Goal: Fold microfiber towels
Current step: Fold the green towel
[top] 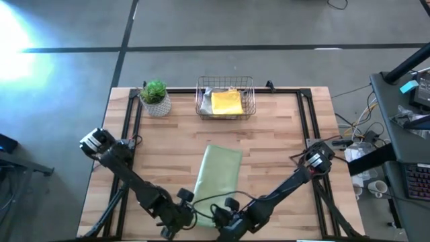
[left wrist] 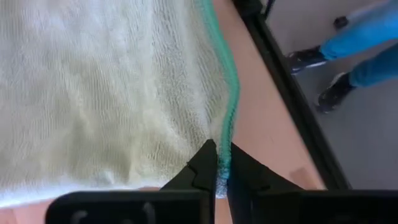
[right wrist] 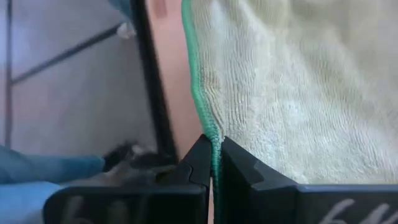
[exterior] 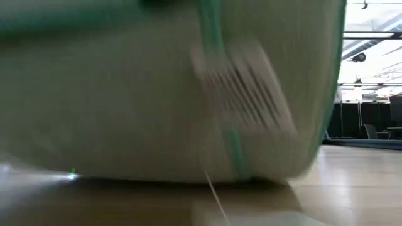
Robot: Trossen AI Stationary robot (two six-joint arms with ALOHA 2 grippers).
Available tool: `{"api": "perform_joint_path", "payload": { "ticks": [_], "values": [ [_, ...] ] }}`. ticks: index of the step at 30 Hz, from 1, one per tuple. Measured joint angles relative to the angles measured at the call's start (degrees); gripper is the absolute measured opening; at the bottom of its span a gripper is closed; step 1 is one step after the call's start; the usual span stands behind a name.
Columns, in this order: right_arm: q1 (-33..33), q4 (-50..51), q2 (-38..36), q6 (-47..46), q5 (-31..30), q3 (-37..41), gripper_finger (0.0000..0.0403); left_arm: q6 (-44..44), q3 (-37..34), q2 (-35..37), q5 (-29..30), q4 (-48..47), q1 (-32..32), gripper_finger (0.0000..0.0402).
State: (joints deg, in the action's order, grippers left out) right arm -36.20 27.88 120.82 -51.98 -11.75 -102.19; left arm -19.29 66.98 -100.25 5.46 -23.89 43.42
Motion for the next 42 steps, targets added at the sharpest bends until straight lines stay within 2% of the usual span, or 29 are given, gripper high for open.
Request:
{"api": "perform_joint_path", "payload": {
  "ticks": [4,11,15,19,23,26,31,36,42],
  "values": [
    [-0.6,3.3,0.4,-2.5,-1.9,-5.5,0.0012,-1.4,1.1,2.2,-1.2,-3.7,0.6,0.0003],
    [-1.9,7.3,3.5,-6.2,-2.2,-14.7,0.0012,-4.9,3.5,6.3,-6.7,-5.9,1.3,0.0002],
    [-2.8,8.2,5.4,-8.9,-2.8,-19.1,0.0012,-5.8,5.7,8.9,-6.9,-7.2,2.0,0.0002],
    [-3.4,13.8,6.7,-9.9,-7.7,-24.0,0.0011,-5.6,5.8,10.9,-3.3,-8.5,1.9,0.0002],
    [-2.9,25.7,6.9,-14.5,-15.5,-26.8,0.0011,-5.6,5.7,11.0,3.1,-13.9,0.3,0.0002],
    [-1.5,33.6,7.0,-18.5,-19.1,-27.7,0.0011,-5.8,5.1,10.8,8.2,-16.0,-1.8,0.0002],
    [1.2,41.7,7.0,-23.0,-19.8,-26.9,0.0011,-5.9,3.3,10.8,13.7,-16.3,-6.8,0.0002],
    [4.3,45.5,7.0,-26.0,-19.9,-23.5,0.0011,-5.9,1.1,10.8,14.7,-16.2,-12.6,0.0002],
    [7.4,45.5,7.0,-26.1,-21.0,-18.6,0.0011,-5.3,-1.7,10.5,14.7,-15.9,-18.4,0.0002]
  ]
}}
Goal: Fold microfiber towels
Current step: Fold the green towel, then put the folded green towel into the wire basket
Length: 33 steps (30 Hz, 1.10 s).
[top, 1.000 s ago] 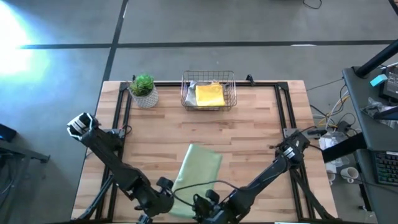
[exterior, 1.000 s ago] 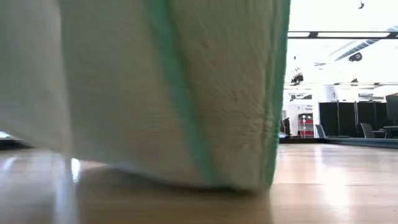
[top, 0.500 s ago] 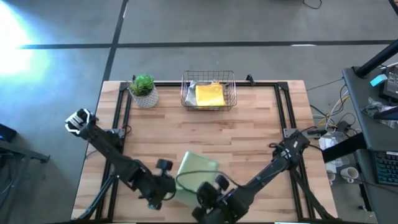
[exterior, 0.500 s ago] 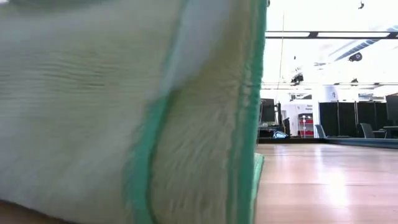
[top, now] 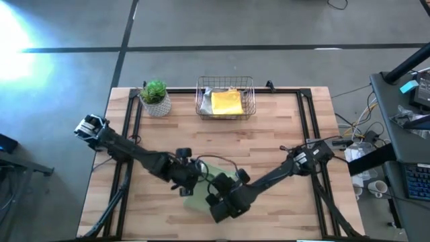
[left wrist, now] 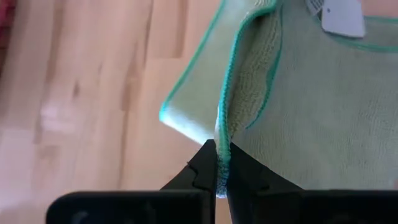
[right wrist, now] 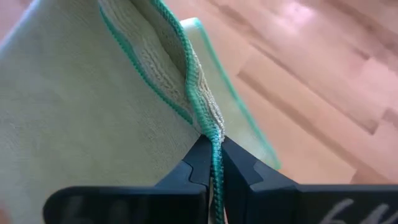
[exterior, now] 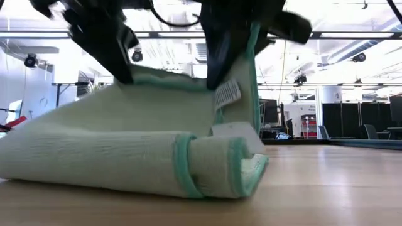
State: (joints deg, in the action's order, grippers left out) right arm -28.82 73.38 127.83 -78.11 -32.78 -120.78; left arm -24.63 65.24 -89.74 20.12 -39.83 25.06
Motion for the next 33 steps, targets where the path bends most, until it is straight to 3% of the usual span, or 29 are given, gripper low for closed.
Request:
{"api": "perform_joint_path", "payload": {
  "ticks": [5,12,22,24,29,33],
  "values": [
    [1.2,-0.2,0.0,0.0,0.3,3.4,0.0011,2.6,-0.8,-0.2,0.0,0.9,-3.1,0.0004],
    [1.7,0.7,-0.1,0.5,1.8,4.0,0.002,6.0,-1.8,-0.2,0.0,1.9,-5.5,0.0039],
    [2.9,8.5,-0.1,-2.9,3.0,4.0,0.0105,7.4,-1.8,-0.2,0.1,2.7,-6.5,0.0108],
    [3.0,11.5,-0.4,-2.9,3.2,3.9,0.0123,7.0,-1.6,-0.2,-1.4,2.6,-6.5,0.0118],
    [2.6,16.9,-3.7,-1.8,4.1,3.8,0.0154,4.1,-2.1,-0.1,-12.0,0.9,-6.4,0.0127],
    [1.2,16.6,-6.6,2.1,4.1,4.6,0.0162,2.6,-3.9,-0.1,-13.8,-0.1,-6.1,0.0127]
  ]
}}
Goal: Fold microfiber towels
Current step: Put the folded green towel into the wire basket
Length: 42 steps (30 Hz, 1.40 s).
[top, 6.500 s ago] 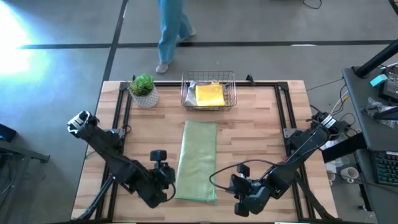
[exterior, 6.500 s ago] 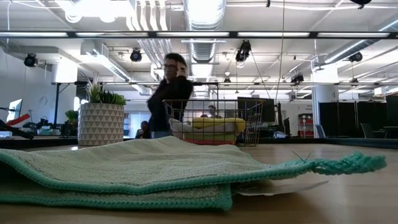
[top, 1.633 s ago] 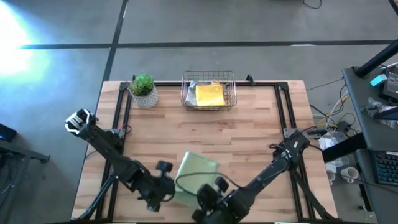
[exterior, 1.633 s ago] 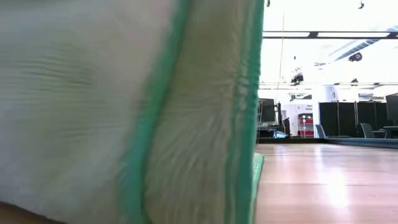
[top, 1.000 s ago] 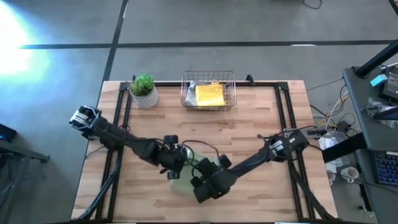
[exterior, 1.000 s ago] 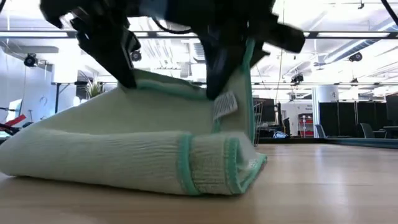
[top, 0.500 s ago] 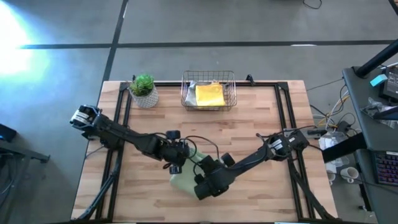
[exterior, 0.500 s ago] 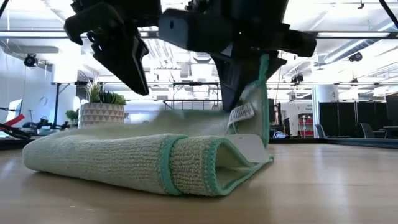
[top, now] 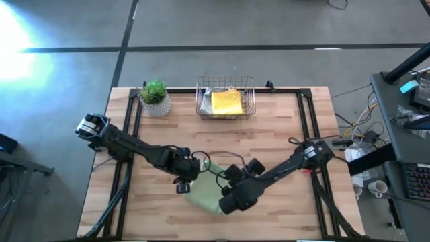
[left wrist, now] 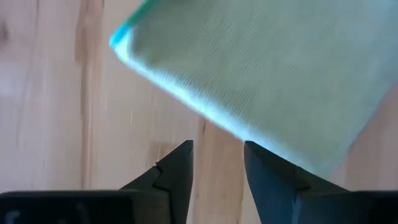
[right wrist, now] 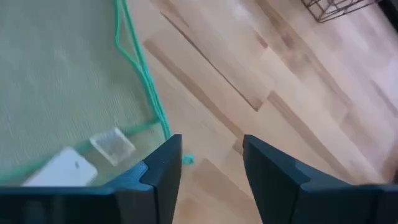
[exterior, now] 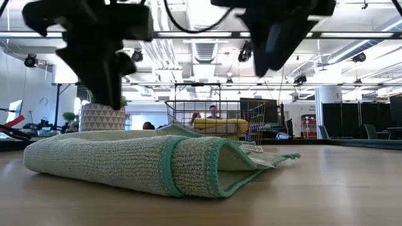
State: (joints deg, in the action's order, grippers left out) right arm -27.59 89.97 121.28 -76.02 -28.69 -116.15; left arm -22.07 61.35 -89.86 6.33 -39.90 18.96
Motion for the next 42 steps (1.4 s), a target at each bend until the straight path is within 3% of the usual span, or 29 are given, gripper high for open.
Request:
{"api": "perform_joint_path", "payload": {
  "ticks": [6,14,26,33,37,42],
  "values": [
    [-2.9,-0.1,-4.6,-0.2,-0.1,6.3,0.0156,-5.0,-3.0,0.0,-1.3,-0.2,0.0,0.0128],
    [-8.5,-3.4,-15.4,-15.0,0.8,22.4,0.0155,-7.7,-3.6,2.9,-5.2,0.1,-0.1,0.0128],
    [-15.9,-31.9,-29.7,-25.4,0.2,43.5,0.0155,-11.4,-3.0,8.7,-9.2,-1.5,-4.4,0.013],
    [-16.2,-42.8,-31.8,-24.6,1.7,50.8,0.0155,-15.2,-1.2,9.1,-9.8,-10.1,-7.8,0.018],
    [-16.2,-48.3,-32.7,-23.9,2.4,54.1,0.0155,-16.1,-1.5,9.2,-12.2,-10.2,-9.1,0.0214],
    [-16.6,-50.0,-35.2,-23.9,5.2,58.8,0.0155,-19.6,-3.2,9.2,-15.4,-9.7,-9.1,0.0223]
  ]
}}
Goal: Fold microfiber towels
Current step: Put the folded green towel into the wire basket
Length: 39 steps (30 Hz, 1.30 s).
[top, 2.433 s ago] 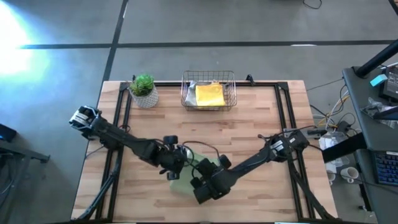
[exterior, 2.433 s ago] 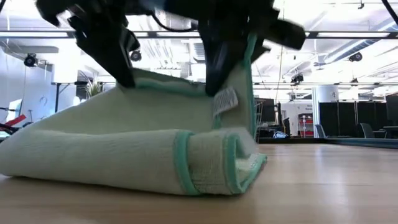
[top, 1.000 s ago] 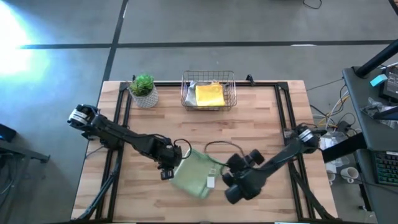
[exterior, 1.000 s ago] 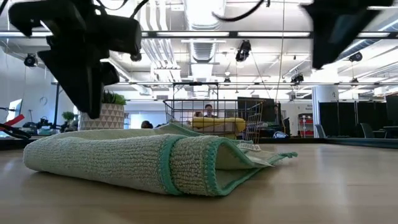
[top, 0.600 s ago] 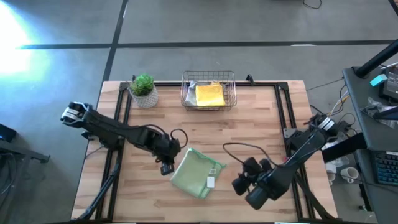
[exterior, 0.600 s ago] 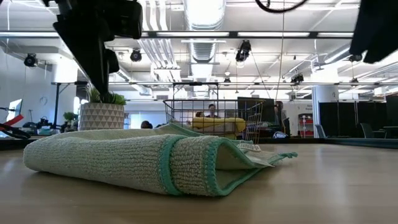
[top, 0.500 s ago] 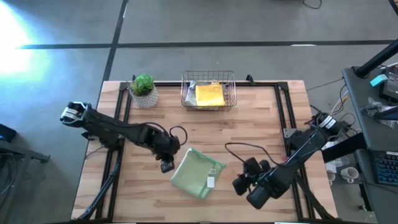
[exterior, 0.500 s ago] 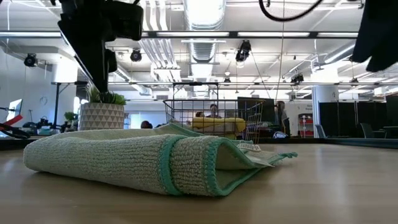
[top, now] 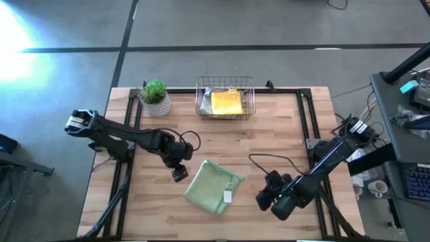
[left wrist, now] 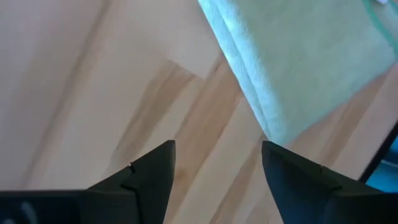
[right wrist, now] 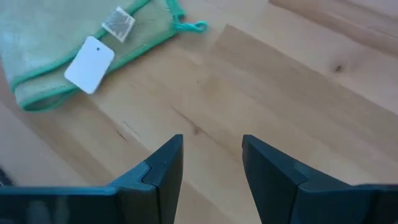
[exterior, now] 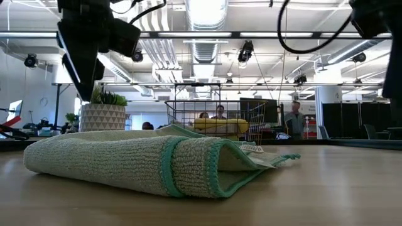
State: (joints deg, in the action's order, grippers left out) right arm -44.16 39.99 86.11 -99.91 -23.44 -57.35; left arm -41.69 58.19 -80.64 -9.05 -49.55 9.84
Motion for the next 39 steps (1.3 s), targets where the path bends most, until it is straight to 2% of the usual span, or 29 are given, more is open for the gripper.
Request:
{"api": "perform_joint_path", "payload": {
  "ticks": [3,6,10,17,23,26,39],
  "values": [
    [-0.4,-1.0,-2.3,-0.1,-0.1,2.8,0.0155,-0.7,-1.7,0.0,-1.2,2.1,0.0,0.0223],
    [-0.6,-6.9,-4.9,-0.1,-0.5,6.5,0.0155,-2.2,-4.7,0.1,-2.8,9.4,-0.2,0.0223],
    [-0.6,-20.3,-7.1,-0.1,-2.0,12.3,0.0155,-3.2,-8.8,0.1,-7.1,20.4,-1.0,0.0223],
    [-0.4,-42.0,-5.5,-1.1,-9.6,19.4,0.0155,-2.9,-12.8,0.2,-7.3,29.8,-3.4,0.0223],
    [1.4,-45.0,-1.1,-7.6,-11.2,19.9,0.0155,-3.2,-16.4,0.0,-7.5,38.7,-4.4,0.0223],
    [2.4,-45.0,1.2,-10.3,-11.2,19.0,0.0155,-6.2,-17.7,-0.1,-7.5,41.6,-4.6,0.0223],
    [7.1,-44.9,9.4,-12.0,-11.1,13.5,0.0155,-7.5,-18.3,-4.7,-4.3,43.5,-4.6,0.0223]
  ]
}}
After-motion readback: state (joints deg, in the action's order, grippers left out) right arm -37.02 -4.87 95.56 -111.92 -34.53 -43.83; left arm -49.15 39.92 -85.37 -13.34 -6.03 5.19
